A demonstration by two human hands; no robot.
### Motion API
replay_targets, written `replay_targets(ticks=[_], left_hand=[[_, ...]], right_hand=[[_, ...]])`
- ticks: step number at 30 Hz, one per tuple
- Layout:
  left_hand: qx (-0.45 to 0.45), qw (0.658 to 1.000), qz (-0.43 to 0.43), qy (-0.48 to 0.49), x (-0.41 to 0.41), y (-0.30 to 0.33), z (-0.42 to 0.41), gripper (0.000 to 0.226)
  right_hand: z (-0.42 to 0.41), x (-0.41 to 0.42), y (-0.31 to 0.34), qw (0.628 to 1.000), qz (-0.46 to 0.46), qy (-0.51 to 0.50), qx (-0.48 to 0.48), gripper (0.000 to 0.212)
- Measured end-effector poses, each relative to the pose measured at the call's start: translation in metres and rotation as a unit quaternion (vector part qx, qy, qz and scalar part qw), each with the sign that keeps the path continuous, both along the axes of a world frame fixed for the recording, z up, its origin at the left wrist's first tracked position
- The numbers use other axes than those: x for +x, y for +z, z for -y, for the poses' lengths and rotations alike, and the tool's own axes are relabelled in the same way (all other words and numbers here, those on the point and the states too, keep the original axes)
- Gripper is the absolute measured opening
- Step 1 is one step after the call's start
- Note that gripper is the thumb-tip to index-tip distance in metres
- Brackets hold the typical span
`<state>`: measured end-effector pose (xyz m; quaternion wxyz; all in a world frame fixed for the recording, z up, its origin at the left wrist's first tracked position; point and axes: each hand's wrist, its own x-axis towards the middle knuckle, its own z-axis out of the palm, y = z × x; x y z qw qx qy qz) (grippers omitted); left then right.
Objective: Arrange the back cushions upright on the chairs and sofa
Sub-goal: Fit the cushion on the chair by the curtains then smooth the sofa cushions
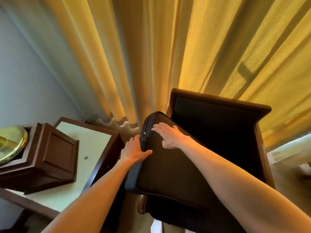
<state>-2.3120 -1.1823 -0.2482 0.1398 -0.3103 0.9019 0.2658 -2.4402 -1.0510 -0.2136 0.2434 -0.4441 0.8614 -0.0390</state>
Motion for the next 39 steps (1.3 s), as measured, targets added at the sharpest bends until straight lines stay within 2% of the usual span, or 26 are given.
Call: replay_targets(ticks=[3,7,9,11,13,16,20,25,28,33,37,39], left_hand=[[0.018,0.999,0.034,0.003,-0.001,-0.022,-0.003,0.111],[0.046,0.997,0.039,0.049,-0.004,-0.045,-0.011,0.117],[0.099,0.988,0.041,0.115,-0.003,-0.055,-0.016,0.125],[0.166,0.962,0.059,0.206,0.002,-0.062,-0.02,0.138],[0.193,0.947,0.087,0.243,0.01,-0.064,-0.026,0.144],[0.154,0.96,0.089,0.218,0.015,-0.061,-0.038,0.138],[0.097,0.98,0.044,0.167,0.0,-0.039,-0.062,0.12],[0.029,0.998,-0.014,0.059,-0.041,0.003,-0.108,0.105],[-0.006,0.999,-0.036,-0.018,-0.06,0.019,-0.135,0.096],[-0.038,0.991,-0.037,-0.121,-0.077,0.038,-0.169,0.105],[-0.057,0.983,-0.055,-0.164,-0.081,0.047,-0.192,0.094],[-0.061,0.979,-0.052,-0.186,-0.082,0.051,-0.196,0.089]], right_hand=[[0.016,-0.008,-0.02,0.998,-0.006,0.064,0.019,0.086],[0.023,-0.017,-0.041,0.989,-0.039,0.122,0.071,0.089],[0.019,-0.02,-0.048,0.988,-0.041,0.124,0.079,0.093],[0.016,-0.021,-0.05,0.986,-0.057,0.131,0.084,0.094],[0.013,-0.02,-0.05,0.983,-0.077,0.14,0.088,0.095],[0.007,-0.017,-0.044,0.98,-0.108,0.144,0.083,0.095],[-0.013,-0.032,-0.024,0.975,-0.167,0.13,0.06,0.095],[-0.055,-0.069,0.014,0.965,-0.237,0.074,0.09,0.116],[-0.089,-0.087,0.03,0.953,-0.269,0.052,0.129,0.11],[-0.157,-0.098,0.036,0.955,-0.258,0.005,0.144,0.097],[-0.184,-0.098,0.043,0.956,-0.261,0.014,0.13,0.103],[-0.197,-0.101,0.042,0.969,-0.216,0.028,0.12,0.108]])
